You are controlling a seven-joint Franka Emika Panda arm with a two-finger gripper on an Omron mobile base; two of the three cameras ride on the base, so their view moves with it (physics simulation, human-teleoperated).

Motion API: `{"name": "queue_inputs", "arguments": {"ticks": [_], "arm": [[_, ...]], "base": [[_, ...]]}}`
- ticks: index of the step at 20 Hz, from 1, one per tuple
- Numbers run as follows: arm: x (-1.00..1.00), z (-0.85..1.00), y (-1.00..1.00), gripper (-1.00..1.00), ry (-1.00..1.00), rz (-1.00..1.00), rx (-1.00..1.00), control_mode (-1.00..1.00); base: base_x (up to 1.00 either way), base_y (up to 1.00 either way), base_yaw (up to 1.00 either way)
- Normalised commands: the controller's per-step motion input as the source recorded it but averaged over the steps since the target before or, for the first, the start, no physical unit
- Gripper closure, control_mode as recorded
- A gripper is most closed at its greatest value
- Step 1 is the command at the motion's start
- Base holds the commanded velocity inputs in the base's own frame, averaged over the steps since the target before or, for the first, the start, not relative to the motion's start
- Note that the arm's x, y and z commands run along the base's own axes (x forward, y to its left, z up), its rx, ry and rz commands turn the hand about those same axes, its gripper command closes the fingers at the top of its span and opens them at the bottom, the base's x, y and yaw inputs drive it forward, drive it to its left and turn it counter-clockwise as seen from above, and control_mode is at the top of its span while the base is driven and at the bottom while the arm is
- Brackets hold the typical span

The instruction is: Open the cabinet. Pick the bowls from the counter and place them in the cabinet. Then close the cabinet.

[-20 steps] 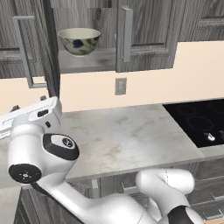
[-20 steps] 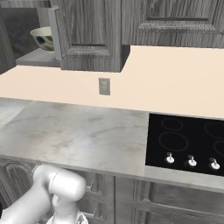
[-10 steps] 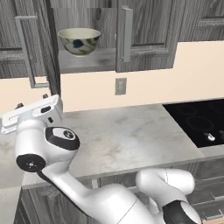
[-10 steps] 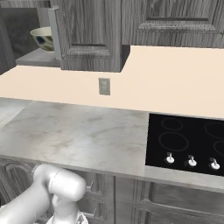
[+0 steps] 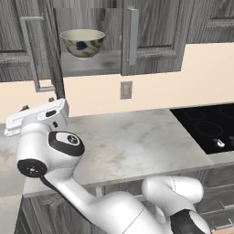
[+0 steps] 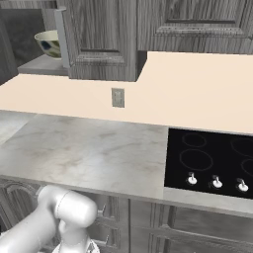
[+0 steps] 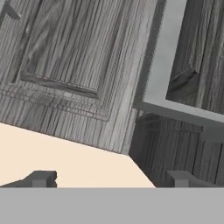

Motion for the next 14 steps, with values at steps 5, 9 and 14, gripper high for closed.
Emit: {"name": "queue_inputs", "arguments": {"ticks": [5, 9, 14], "arm": [[0.51, 0.00, -0.72, -1.00, 0.00, 0.00, 0.07, -1.00], [0.52, 0.00, -0.85, -1.00, 0.00, 0.00, 0.10, -1.00], [0.53, 0.00, -0.81, -1.00, 0.00, 0.00, 0.10, -1.00]], "base": [[0.00, 0.00, 0.00], [0.00, 0.00, 0.00], [0.00, 0.00, 0.00]]}}
